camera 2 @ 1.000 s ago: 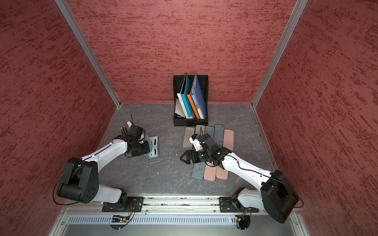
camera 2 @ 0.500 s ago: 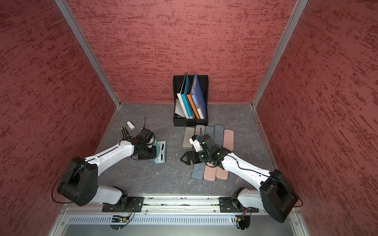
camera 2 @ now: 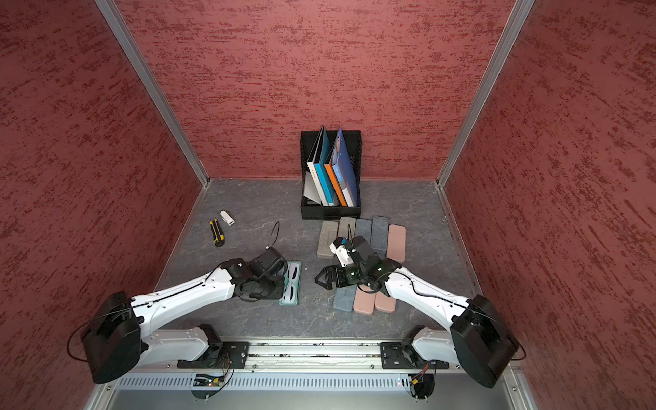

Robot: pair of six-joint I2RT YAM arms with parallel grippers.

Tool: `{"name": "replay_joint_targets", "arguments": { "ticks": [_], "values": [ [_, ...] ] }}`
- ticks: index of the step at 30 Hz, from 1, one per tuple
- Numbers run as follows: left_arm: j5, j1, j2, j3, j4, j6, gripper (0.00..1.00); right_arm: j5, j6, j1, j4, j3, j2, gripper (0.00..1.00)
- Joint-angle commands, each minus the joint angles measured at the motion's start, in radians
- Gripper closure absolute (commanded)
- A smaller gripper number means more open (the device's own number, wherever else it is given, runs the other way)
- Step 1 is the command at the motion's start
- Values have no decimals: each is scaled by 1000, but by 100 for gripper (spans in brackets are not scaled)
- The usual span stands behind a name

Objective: Close the glasses case
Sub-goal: Move the glasses case to the center of the board, then close the glasses case at the center of the board.

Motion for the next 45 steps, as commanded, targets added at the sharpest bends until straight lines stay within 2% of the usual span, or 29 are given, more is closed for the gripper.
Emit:
{"name": "replay_joint_targets", "arguments": {
  "ticks": [1,10,16,21,26,29,34,37,40,45],
  "values": [
    [-34,-45,20,-17,40,-103,68,-1,1,-4,6,-16,-22,2],
    [-74,-220,100,31,110,-210,68,16,0,-4,-7,-54,-71,2],
    [-79,-271,171,67,168,-244,65,11,7,-3,2,-63,-62,1],
    [-118,-299,146,91,138,-272,46,14,15,-3,-7,-64,-61,2],
    [-150,-314,59,92,102,-285,33,10,33,-4,-8,-59,-57,2],
    [-175,-321,-18,83,80,-288,29,6,56,-3,-2,-64,-60,3],
    [-213,-296,-187,21,76,-277,28,15,129,18,16,-74,-55,8],
    [-211,-253,-249,-2,61,-238,28,93,178,80,12,-64,-49,11],
    [-137,-182,-299,-54,117,-187,27,185,236,138,7,-52,-34,19],
    [16,-59,-420,-157,270,-107,29,335,334,247,-3,-35,15,41]
  ]
}}
